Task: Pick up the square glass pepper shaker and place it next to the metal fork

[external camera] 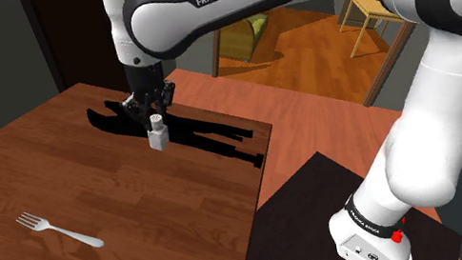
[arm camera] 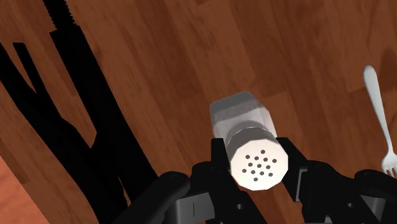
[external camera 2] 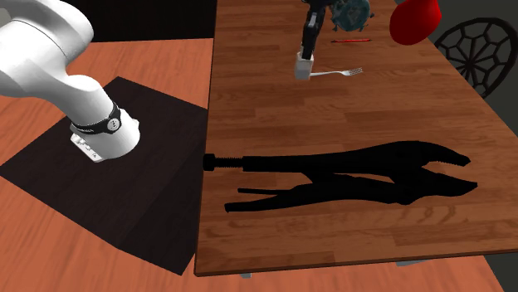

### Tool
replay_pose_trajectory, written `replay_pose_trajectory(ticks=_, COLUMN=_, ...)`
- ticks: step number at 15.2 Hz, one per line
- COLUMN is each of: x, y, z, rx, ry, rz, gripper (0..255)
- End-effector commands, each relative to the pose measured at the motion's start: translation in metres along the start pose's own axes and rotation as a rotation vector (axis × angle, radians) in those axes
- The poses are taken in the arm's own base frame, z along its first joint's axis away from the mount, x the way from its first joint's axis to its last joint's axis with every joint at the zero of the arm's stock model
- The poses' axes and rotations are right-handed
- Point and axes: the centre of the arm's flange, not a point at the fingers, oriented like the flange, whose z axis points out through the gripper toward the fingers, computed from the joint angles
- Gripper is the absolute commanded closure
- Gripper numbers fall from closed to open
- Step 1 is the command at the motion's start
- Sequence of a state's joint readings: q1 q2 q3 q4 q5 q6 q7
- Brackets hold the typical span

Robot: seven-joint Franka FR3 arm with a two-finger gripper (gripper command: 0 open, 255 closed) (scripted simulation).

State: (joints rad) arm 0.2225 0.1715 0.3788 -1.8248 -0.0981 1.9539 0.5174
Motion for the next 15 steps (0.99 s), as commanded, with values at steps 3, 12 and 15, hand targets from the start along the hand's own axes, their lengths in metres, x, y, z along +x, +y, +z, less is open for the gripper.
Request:
replay_pose_trajectory(ticks=3, x=0.011, y=-0.052, z=-0.002, rx=0.000, ry=0.000, rz=0.002, gripper=255)
replay_pose_trajectory(ticks=12, x=0.039, y=-0.169, z=-0.007, rx=0.000, ry=0.000, rz=0.002, gripper=255)
replay_pose_trajectory(ticks=15, x=0.039, y=-0.170, z=0.009, rx=0.000, ry=0.000, rz=0.002, gripper=255)
